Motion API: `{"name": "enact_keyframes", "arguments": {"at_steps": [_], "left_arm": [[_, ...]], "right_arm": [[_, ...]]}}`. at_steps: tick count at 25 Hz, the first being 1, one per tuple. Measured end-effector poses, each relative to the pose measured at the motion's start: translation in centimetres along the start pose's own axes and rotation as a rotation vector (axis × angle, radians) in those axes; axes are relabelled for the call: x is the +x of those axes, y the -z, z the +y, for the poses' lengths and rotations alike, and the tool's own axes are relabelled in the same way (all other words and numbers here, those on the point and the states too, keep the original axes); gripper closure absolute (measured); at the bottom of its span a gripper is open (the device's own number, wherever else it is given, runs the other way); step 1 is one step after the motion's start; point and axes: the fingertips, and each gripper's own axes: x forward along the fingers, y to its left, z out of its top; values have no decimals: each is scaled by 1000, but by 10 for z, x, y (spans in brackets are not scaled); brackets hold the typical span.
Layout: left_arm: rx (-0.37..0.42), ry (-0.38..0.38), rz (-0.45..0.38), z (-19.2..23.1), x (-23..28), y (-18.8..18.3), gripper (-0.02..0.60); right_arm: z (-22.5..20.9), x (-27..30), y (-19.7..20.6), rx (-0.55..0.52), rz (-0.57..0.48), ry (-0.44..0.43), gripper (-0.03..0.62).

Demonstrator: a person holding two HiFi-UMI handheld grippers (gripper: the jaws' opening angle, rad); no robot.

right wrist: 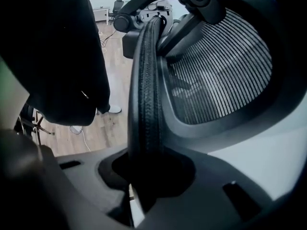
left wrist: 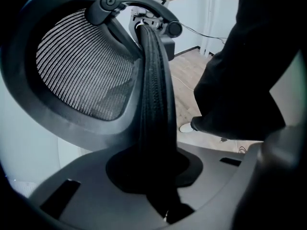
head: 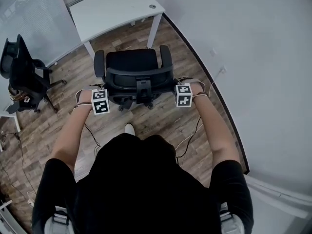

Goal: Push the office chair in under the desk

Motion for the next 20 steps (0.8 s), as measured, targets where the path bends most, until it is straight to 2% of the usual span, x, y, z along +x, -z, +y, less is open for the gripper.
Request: {"name": "enact_keyframes", "arguments": {"at_steps": [9,13,17,20], "left_arm": [[-49,-8,22,22,13,-26,520],[-101,-16,42,25,20,-47,520],[-159,-21,64,45,35,-80,520],[-185,-28,64,34,30,-82,521]], "right_arm": [[-28,11,35,-43,-30,3,522],[-41,18,59,-94,-51,15,522],[-71,31,97,-150,-85,8,522],[-74,27,95,-186,-92,7,522]]}}
